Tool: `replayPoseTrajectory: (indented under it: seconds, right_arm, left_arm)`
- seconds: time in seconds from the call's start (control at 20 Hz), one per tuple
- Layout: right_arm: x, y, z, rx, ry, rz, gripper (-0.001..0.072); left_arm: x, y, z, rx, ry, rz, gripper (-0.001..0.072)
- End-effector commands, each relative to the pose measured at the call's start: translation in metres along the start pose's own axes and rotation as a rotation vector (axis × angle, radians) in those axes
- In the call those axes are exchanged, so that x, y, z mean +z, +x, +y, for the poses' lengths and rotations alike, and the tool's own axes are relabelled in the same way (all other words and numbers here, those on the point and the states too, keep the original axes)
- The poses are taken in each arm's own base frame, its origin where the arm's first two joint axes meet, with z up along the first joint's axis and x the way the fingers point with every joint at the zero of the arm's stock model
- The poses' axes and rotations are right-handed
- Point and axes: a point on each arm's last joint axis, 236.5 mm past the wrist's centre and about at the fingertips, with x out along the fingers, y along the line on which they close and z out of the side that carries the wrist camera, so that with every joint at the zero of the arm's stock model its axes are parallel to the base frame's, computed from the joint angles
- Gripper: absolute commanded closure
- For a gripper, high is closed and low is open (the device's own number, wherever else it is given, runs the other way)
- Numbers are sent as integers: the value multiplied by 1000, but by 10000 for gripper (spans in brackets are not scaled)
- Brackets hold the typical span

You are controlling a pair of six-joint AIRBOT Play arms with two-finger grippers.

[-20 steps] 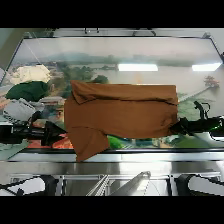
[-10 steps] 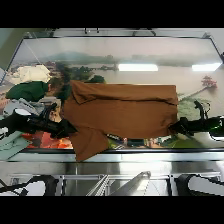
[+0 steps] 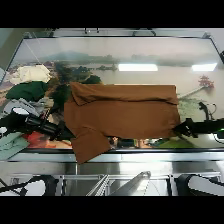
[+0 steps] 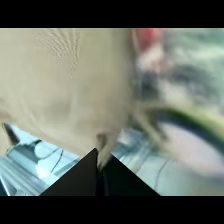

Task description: Fold the shirts.

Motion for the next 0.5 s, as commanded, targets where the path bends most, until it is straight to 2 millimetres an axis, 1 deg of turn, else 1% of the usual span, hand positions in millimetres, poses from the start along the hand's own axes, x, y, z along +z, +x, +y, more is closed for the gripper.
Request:
replayPoseTrajectory:
  seconds: [0.0,0.05,0.15,0.25,0.3,0.35,0.4,0.45]
  right_arm:
    - [-2,-33,-21,-50,117,-71,691]
    - [0,-44,-23,-48,136,-109,691]
    - [0,-56,-26,-43,158,-149,691]
    - [1,-59,-23,-37,157,-160,691]
    - [3,-59,-19,-20,156,-168,691]
    - [9,-60,-10,19,155,-189,690]
    - [16,-62,2,72,143,-218,691]
    - [28,-67,19,145,113,-268,690]
  left_arm:
    - [3,-13,9,-33,-37,-49,677]
    - [4,-17,12,-38,-51,-65,677]
    - [7,-23,16,-46,-68,-89,677]
    - [9,-26,15,-61,-68,-107,677]
    - [13,-28,9,-90,-56,-125,677]
    - [16,-29,-2,-135,-35,-139,676]
    - [22,-33,-18,-203,-9,-164,677]
    - [27,-39,-35,-264,21,-187,676]
